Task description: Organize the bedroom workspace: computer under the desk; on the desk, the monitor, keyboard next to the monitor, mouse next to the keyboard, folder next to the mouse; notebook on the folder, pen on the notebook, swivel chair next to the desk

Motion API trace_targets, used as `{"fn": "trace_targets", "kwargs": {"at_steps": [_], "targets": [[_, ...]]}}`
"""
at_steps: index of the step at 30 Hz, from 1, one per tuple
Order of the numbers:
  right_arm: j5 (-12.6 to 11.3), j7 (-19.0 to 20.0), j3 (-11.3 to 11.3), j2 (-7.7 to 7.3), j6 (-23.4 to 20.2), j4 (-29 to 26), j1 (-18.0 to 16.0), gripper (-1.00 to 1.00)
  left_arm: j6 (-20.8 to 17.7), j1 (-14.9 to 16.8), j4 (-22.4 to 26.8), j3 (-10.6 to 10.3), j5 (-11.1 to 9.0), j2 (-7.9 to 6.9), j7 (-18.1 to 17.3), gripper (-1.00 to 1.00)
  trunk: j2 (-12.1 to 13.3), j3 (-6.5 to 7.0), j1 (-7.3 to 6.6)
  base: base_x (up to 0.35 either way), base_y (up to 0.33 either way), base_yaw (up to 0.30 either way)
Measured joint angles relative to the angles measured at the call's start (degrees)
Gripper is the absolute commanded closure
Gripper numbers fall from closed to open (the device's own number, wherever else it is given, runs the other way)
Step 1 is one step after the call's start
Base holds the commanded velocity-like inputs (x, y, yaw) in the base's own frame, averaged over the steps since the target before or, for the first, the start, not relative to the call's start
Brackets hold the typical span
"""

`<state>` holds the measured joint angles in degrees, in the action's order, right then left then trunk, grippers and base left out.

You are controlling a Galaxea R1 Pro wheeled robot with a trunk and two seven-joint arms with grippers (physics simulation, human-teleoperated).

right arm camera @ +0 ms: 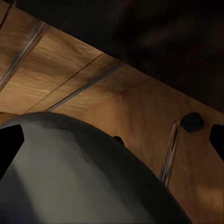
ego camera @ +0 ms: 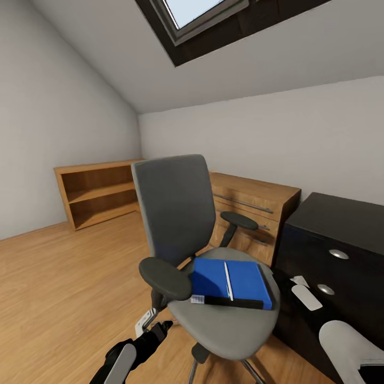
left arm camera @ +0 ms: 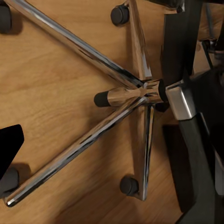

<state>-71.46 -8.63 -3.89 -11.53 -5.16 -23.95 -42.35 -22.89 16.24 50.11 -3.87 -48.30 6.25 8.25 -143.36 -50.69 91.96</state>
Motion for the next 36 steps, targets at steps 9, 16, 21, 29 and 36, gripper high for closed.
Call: {"fn": "trace_targets", "kwargs": {"at_steps": [9,16,21,29,36], "targets": [[0.0,0.0,-0.1,0.00,0.1,-0.1,0.0,-1.00,0.0,0.0,0.2,0.0,-0.1,-0.23,0.0,-1.00,0.0,0.00,0.01,0.012,-0.003,0.005],[0.1,0.1,-0.1,0.01,0.1,-0.1,0.0,-1.00,0.0,0.0,0.2,0.0,-0.2,-0.34,0.0,-1.00,0.0,0.00,0.01,0.001,0.000,0.171],[0.2,0.1,-0.1,0.00,0.1,-0.1,0.0,-1.00,0.0,0.0,0.2,0.0,-0.2,-0.35,0.1,-1.00,0.0,0.00,0.01,0.000,0.000,0.234],[0.1,0.1,-0.2,0.01,0.1,-0.1,0.0,-1.00,0.0,0.0,0.0,0.0,-0.2,-0.35,0.1,-1.00,0.0,0.00,0.01,0.006,0.000,0.182],[0.1,0.1,-0.2,0.01,0.1,-0.1,0.0,-1.00,0.0,0.0,-0.2,-0.1,-0.1,-0.35,0.0,-1.00,0.0,0.00,-0.02,0.221,-0.066,0.025]]}}
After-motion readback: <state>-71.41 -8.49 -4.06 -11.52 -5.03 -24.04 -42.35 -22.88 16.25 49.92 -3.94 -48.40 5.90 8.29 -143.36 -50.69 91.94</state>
